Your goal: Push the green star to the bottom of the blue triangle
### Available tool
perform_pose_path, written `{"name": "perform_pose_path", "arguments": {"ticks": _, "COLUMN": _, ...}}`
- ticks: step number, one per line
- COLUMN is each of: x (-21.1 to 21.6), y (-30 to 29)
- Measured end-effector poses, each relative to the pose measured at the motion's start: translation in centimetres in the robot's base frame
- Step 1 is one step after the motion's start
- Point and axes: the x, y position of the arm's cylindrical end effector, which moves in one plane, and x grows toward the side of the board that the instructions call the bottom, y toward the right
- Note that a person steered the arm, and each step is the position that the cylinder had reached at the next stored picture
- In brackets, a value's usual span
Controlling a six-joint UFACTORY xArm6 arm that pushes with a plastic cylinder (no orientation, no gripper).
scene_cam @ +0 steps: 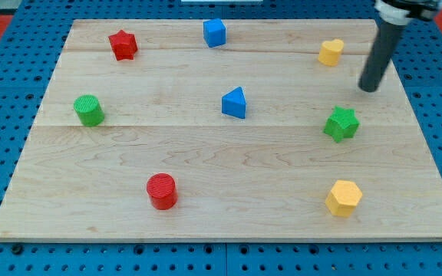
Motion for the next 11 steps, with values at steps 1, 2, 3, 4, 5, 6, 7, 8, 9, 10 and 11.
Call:
{"name": "perform_pose_path", "arguments": {"ticks": 1, "x": 7.7, "y": -1.0}}
{"name": "perform_pose_path", "arguments": {"ticks": 2, "x": 12.3, "y": -4.4}}
{"name": "perform_pose_path", "arguments": {"ticks": 3, "x": 9.7, "y": -14.2}}
{"name": "perform_pose_path", "arguments": {"ticks": 4, "x": 11.0, "y": -12.3}}
{"name": "perform_pose_path", "arguments": {"ticks": 5, "x": 10.5, "y": -4.9}}
{"name": "perform_pose_path", "arguments": {"ticks": 6, "x": 6.6, "y": -2.5}}
{"name": "perform_pose_path", "arguments": {"ticks": 7, "x": 6.0, "y": -10.2}}
{"name": "perform_pose_path", "arguments": {"ticks": 8, "x": 5.1, "y": -15.8}}
{"name": "perform_pose_path", "arguments": {"ticks": 9, "x": 4.8, "y": -15.8}}
{"name": "perform_pose_path", "arguments": {"ticks": 10, "x": 5.6, "y": -14.9}}
{"name": "perform_pose_path", "arguments": {"ticks": 11, "x": 6.5, "y": -15.5}}
